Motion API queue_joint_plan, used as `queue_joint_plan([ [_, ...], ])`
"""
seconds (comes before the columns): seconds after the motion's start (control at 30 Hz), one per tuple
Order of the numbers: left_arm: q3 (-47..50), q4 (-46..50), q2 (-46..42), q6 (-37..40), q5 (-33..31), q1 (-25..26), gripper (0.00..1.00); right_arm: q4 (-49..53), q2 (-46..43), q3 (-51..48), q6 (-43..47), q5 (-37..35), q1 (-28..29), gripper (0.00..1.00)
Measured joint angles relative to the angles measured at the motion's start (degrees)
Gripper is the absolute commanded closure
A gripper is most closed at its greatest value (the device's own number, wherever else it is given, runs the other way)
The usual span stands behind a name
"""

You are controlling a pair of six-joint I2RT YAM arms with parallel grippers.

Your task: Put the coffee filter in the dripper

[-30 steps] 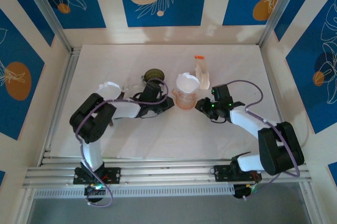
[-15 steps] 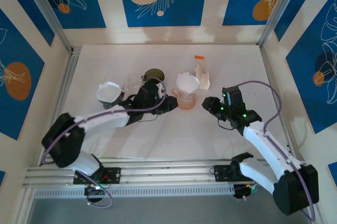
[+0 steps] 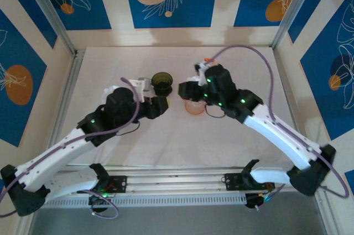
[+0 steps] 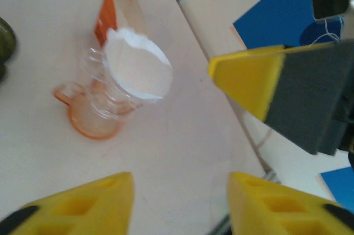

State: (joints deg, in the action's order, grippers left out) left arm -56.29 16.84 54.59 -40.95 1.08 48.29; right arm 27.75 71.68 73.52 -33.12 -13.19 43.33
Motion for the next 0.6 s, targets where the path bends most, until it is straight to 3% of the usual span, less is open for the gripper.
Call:
queue_joint_plan([
  [0.07, -0.09, 3.32, -2.91, 2.1, -2.4, -0.02, 0.24, 0.35, 5.92, 4.87, 1.4, 0.35, 1.05, 0.45],
  [0.1, -0.09, 5.22, -4.44, 3.21, -3.74, -0.02, 0.01, 1.14, 9.31, 7.54, 1.95, 0.55, 1.46, 0.44],
  [0.33, 0.44, 16.09, -14.69, 7.13, -13.31, -0.07, 0.0, 6.27, 31.23, 24.74, 2.43, -0.59, 4.02, 0.44],
  [0.6, 6.54, 22.14, -25.31, 8.57, -21.0, -0.07, 0.0, 14.01, 51.78, 44.22, -4.17, -6.29, 5.68, 0.48],
])
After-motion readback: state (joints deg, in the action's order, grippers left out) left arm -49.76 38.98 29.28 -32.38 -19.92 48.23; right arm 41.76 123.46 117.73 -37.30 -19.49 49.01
